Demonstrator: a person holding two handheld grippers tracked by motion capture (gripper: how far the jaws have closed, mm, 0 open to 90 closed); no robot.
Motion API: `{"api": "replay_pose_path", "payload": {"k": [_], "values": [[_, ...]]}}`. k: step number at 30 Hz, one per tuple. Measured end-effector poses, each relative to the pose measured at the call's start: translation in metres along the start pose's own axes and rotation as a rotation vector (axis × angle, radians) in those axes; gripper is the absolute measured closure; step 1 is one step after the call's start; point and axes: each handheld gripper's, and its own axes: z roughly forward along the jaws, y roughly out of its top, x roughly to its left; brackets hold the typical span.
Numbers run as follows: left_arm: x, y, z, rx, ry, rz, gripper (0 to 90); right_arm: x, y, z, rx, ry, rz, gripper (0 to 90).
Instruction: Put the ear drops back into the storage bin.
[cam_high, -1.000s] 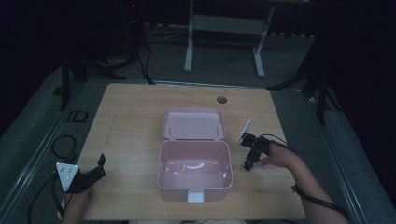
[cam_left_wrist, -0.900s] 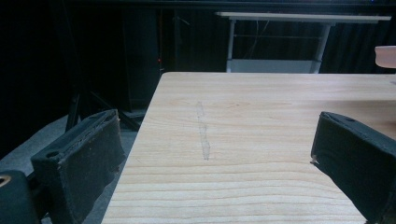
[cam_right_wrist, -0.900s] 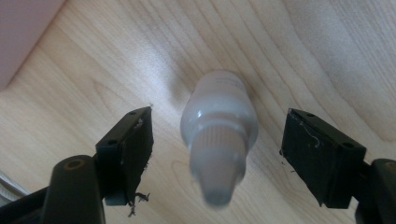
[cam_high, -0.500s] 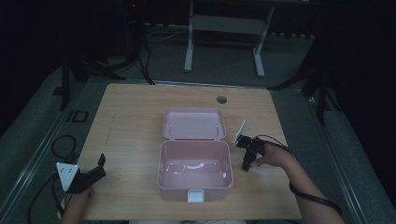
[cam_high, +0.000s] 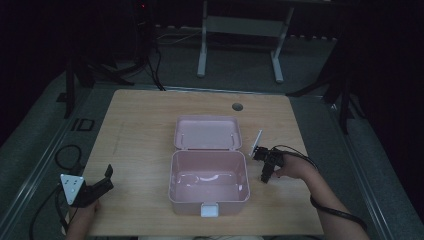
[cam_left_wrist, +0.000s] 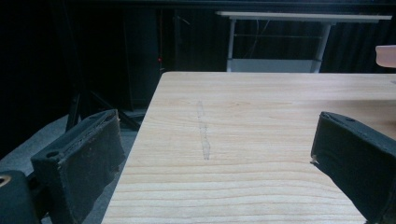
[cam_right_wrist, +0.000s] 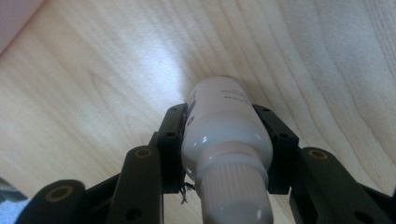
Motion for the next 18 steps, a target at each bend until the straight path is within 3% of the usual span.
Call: {"api": "replay_pose_path", "payload": {"k": [5, 13, 18], "values": [[0.000, 0.000, 0.000, 0.000, 0.000, 0.000, 2.4, 0.006, -0.007, -0.004, -0.012, -0.024, -0.100, 58.9], [0.000, 0.000, 0.000, 0.001, 0.001, 0.000, 2.4, 0.017, -0.021, -0.009, 0.014, -0.074, -0.276, 58.9], [0.000, 0.000, 0.000, 0.001, 0.001, 0.000, 2.4, 0.028, -0.029, -0.013, 0.022, -0.119, -0.425, 58.9]]}}
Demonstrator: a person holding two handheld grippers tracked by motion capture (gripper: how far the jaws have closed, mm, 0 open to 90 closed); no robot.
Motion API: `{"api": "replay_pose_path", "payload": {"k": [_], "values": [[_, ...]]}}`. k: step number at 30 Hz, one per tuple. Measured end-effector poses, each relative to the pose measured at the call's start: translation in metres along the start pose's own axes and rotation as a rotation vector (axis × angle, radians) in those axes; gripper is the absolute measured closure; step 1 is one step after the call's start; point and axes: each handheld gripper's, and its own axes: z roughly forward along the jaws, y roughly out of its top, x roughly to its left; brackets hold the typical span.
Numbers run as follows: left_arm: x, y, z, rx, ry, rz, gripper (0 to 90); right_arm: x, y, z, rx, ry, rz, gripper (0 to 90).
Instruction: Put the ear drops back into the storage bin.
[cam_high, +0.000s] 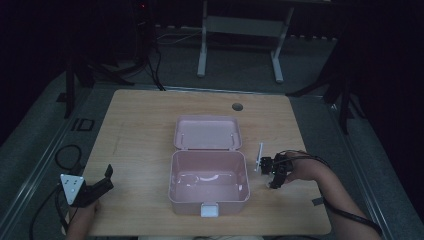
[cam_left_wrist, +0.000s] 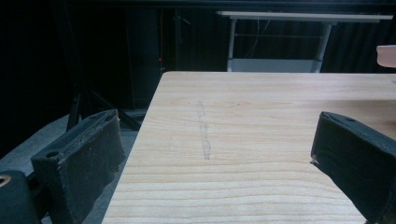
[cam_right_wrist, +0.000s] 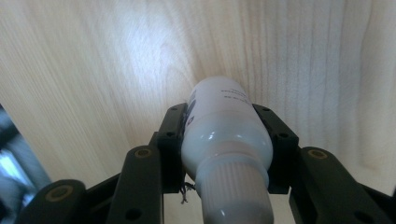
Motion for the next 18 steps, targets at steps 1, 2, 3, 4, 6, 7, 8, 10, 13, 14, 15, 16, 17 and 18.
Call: {"api": "replay_pose_path", "payload": {"k": [1, 2, 3, 4, 6, 7, 8, 10, 13, 14, 15, 16, 17, 18], "values": [[0.000, 0.000, 0.000, 0.000, 0.000, 0.001, 2.4, 0.002, 0.000, -0.001, 0.001, 0.006, -0.007, 58.9], [0.000, 0.000, 0.000, 0.000, 0.001, 0.001, 2.4, 0.004, 0.000, -0.001, 0.009, 0.008, -0.030, 58.9], [0.000, 0.000, 0.000, 0.000, 0.001, 0.000, 2.4, 0.007, 0.001, -0.002, 0.024, -0.001, -0.053, 59.0], [0.000, 0.000, 0.000, 0.000, 0.001, 0.000, 2.4, 0.007, 0.001, -0.002, 0.024, -0.001, -0.053, 59.0], [0.000, 0.000, 0.000, -0.001, 0.000, 0.000, 2.4, 0.013, 0.002, -0.004, 0.073, -0.012, -0.094, 59.0], [0.000, 0.000, 0.000, -0.001, 0.001, 0.000, 2.4, 0.015, 0.002, -0.004, 0.085, -0.009, -0.100, 59.0], [0.000, 0.000, 0.000, -0.001, 0.001, 0.000, 2.4, 0.017, 0.003, -0.005, 0.094, -0.022, -0.118, 59.0], [0.000, 0.000, 0.000, 0.000, 0.000, 0.000, 2.4, 0.021, 0.003, -0.006, 0.111, -0.023, -0.135, 59.0], [0.000, 0.000, 0.000, -0.001, 0.000, 0.000, 2.4, 0.028, 0.003, -0.006, 0.131, -0.038, -0.179, 59.0], [0.000, 0.000, 0.000, -0.002, 0.000, 0.000, 2.4, 0.032, 0.004, -0.006, 0.129, -0.037, -0.200, 59.0], [0.000, 0.000, 0.000, -0.001, 0.001, 0.000, 2.4, 0.034, 0.004, -0.006, 0.129, -0.032, -0.214, 59.0], [0.000, 0.000, 0.000, -0.001, 0.000, 0.000, 2.4, 0.037, 0.004, -0.005, 0.131, -0.020, -0.226, 59.0], [0.000, 0.000, 0.000, 0.000, 0.001, 0.000, 2.4, 0.039, 0.005, -0.004, 0.130, -0.020, -0.242, 59.0], [0.000, 0.000, 0.000, 0.000, 0.000, 0.000, 2.4, 0.040, 0.005, -0.003, 0.128, -0.021, -0.247, 59.0]]}}
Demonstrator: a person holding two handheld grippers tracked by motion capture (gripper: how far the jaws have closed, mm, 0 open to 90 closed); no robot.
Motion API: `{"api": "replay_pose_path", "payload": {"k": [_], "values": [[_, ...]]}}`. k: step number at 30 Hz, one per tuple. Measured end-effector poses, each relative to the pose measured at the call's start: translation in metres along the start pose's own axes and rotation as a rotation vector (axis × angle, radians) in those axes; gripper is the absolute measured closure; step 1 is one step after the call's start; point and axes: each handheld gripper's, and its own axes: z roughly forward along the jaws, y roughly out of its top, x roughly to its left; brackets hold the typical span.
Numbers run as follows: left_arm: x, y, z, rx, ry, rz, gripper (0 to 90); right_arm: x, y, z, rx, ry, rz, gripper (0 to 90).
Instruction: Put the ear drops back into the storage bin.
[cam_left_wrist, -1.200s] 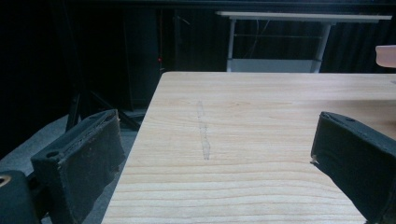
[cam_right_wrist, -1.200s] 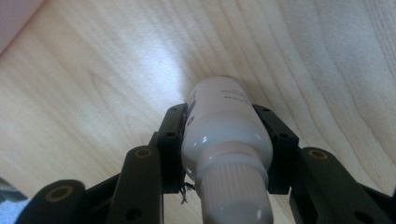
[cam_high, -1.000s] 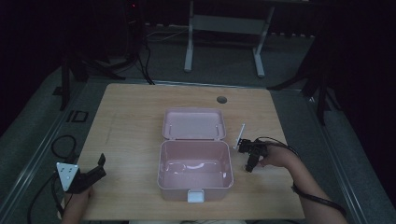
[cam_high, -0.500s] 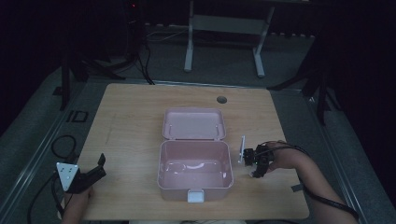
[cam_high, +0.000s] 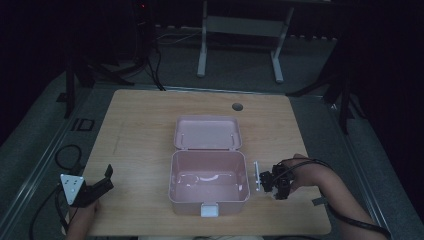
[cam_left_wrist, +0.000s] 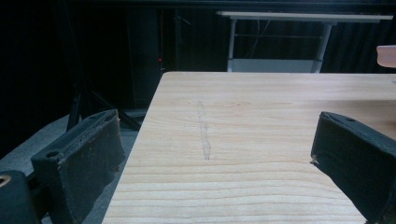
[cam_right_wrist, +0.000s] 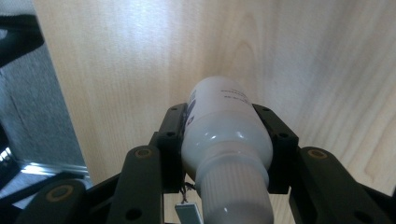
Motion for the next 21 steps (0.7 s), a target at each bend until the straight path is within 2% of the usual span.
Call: {"api": "replay_pose_path", "payload": {"k": [6, 11, 16, 21], "values": [[0.000, 0.000, 0.000, -0.001, 0.002, 0.000, 2.4, 0.000, -0.002, -0.003, -0.054, 0.000, 0.020, 59.0], [0.000, 0.000, 0.000, -0.001, 0.002, 0.000, 2.4, -0.001, -0.005, -0.008, -0.042, 0.005, 0.038, 59.0], [0.000, 0.000, 0.000, -0.001, 0.003, -0.001, 2.4, -0.001, -0.006, -0.017, -0.064, 0.003, 0.057, 59.0], [0.000, 0.000, 0.000, 0.000, 0.003, -0.002, 2.4, 0.000, -0.006, -0.029, -0.079, -0.007, 0.047, 59.0]]}}
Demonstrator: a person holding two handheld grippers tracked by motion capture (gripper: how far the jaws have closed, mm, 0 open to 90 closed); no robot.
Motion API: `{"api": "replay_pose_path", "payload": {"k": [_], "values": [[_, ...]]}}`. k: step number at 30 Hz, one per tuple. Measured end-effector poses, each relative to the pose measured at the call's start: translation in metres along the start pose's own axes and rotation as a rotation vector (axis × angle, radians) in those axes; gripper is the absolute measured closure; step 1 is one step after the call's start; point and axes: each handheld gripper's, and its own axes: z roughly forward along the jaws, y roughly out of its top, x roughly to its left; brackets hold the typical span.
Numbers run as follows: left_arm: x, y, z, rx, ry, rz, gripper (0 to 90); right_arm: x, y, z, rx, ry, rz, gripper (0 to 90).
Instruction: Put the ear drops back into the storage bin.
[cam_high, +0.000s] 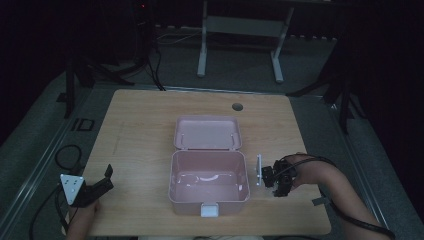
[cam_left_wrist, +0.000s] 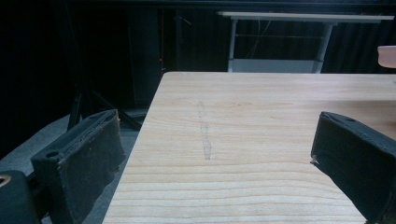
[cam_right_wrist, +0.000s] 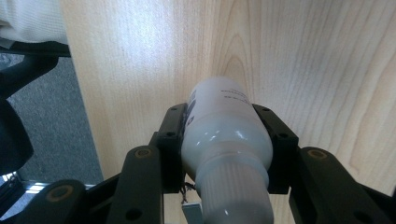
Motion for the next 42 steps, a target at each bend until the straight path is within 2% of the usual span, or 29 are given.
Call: {"api": "replay_pose_path", "payload": {"k": [17, 31, 42], "values": [[0.000, 0.000, 0.000, -0.002, 0.000, -0.001, 2.4, 0.003, 0.009, -0.043, -0.013, -0.035, -0.013, 59.0], [0.000, 0.000, 0.000, -0.001, -0.002, -0.004, 2.4, 0.004, 0.018, -0.084, 0.005, -0.066, -0.018, 59.0], [0.000, 0.000, 0.000, 0.000, -0.001, 0.000, 2.4, 0.004, 0.029, -0.098, 0.003, -0.089, -0.022, 59.0]]}}
